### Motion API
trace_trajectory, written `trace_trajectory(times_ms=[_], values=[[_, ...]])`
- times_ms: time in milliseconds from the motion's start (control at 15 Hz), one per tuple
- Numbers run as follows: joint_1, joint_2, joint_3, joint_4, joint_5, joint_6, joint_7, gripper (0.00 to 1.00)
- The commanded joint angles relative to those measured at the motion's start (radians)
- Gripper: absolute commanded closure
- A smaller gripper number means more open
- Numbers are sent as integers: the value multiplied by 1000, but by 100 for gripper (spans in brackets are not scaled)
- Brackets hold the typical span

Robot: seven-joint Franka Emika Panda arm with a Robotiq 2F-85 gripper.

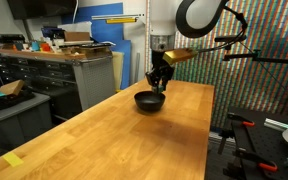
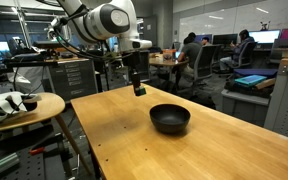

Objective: Put the green block inside the black bowl

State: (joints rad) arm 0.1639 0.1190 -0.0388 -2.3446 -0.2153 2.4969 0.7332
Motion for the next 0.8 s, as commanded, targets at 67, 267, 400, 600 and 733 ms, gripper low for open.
trace_trajectory(times_ms=[67, 267, 400, 600, 733], values=[[-68, 20, -17, 61, -33, -9, 0, 83], [-99, 73, -22, 119, -3, -12, -36, 83], [-112, 123, -25, 164, 12, -9, -61, 83], [-122, 202, -29, 232, 45, 3, -92, 83], [-126, 255, -30, 275, 72, 6, -109, 83]])
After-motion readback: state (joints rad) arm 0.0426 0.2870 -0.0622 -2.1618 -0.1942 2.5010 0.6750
